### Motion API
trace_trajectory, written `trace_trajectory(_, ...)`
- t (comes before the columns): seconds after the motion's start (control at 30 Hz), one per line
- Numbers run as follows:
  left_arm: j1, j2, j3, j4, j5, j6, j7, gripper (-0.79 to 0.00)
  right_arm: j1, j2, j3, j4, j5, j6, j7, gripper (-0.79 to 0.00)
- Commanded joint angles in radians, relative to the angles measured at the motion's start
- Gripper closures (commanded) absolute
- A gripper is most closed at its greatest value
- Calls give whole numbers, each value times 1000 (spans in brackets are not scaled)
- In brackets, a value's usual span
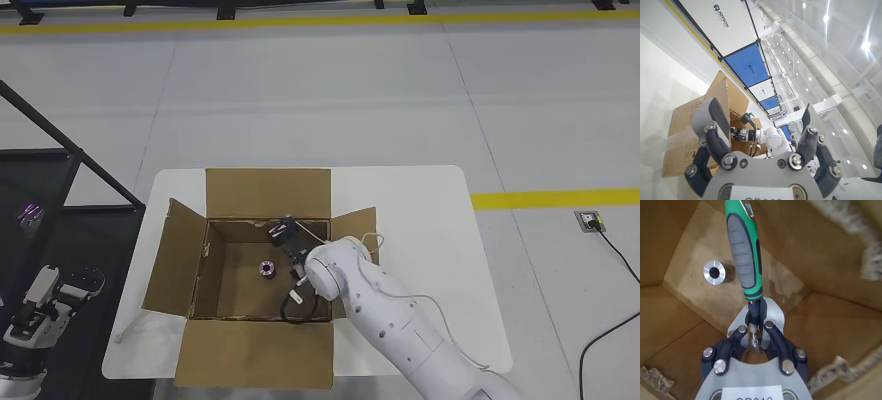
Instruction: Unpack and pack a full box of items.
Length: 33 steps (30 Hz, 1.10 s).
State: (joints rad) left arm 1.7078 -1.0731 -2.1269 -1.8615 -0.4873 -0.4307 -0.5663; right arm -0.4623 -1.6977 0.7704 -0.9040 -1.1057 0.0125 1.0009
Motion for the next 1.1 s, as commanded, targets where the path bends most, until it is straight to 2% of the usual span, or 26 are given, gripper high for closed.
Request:
trace_trajectory(0.0,0,0,0,0,0,0,0,-785,16,-11,-9,50,21,-3,0,0)
trace_trajectory(0.07,0,0,0,0,0,0,0,-785,33,-24,-21,92,38,-8,4,0)
trace_trajectory(0.1,0,0,0,0,0,0,0,-785,40,-30,-26,108,44,-14,2,-86)
trace_trajectory(0.17,0,0,0,0,0,0,0,-785,52,-42,-38,137,53,-17,-2,-372)
trace_trajectory(0.2,0,0,0,0,0,0,0,-785,56,-46,-44,144,54,-18,-4,-739)
trace_trajectory(0.23,0,0,0,0,0,0,0,-785,59,-50,-49,147,53,-21,-6,-785)
trace_trajectory(0.43,0,0,1,-1,3,3,0,-785,43,-54,-57,90,25,-28,-36,-785)
trace_trajectory(0.53,-4,3,7,-18,85,37,-5,-785,7,-42,-42,-3,5,-37,-48,-785)
trace_trajectory(0.67,-19,7,41,-38,203,70,-23,-785,-109,-1,7,-260,-82,-58,-104,-785)
trace_trajectory(0.87,-48,15,97,-49,325,94,-90,-785,-411,79,110,-758,-266,-154,-146,-785)
trace_trajectory(1.0,-58,20,133,-67,398,90,-140,-785,-553,109,154,-932,-361,-197,-219,-785)
trace_trajectory(1.07,-54,22,152,-81,430,81,-158,-785,-559,111,156,-939,-385,-194,-220,-785)
